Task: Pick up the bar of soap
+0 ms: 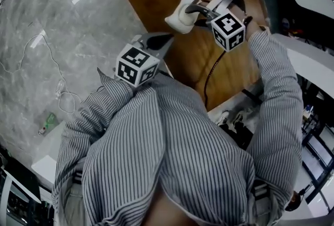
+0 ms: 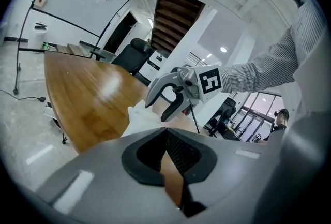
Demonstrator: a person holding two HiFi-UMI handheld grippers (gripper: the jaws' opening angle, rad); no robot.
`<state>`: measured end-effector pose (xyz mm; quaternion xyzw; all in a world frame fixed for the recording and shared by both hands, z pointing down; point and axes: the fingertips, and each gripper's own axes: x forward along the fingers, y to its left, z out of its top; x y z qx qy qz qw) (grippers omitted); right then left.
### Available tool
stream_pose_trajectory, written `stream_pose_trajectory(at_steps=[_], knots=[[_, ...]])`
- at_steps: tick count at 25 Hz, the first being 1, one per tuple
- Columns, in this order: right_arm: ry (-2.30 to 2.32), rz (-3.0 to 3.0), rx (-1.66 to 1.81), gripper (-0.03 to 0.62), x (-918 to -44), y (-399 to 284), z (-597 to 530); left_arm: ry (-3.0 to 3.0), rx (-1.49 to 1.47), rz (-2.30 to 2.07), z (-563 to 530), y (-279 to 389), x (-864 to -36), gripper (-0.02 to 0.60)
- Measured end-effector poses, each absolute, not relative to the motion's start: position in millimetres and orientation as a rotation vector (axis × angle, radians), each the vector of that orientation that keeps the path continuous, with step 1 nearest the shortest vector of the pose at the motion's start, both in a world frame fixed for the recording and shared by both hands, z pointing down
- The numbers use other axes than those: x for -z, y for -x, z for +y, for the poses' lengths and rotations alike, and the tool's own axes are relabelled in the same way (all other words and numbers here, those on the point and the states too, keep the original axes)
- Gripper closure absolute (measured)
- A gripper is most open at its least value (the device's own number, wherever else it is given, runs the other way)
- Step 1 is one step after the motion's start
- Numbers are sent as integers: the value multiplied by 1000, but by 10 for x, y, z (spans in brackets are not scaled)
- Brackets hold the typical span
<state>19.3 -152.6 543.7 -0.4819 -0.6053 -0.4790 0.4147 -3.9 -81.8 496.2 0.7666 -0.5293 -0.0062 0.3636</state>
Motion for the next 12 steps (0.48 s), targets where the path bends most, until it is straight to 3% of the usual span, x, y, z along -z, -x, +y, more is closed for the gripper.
stream_pose_trajectory(at_steps=[12], knots=[[1512, -1306, 1130, 332, -5609, -117, -1472, -1869, 62, -1437, -650, 189, -5124, 575]])
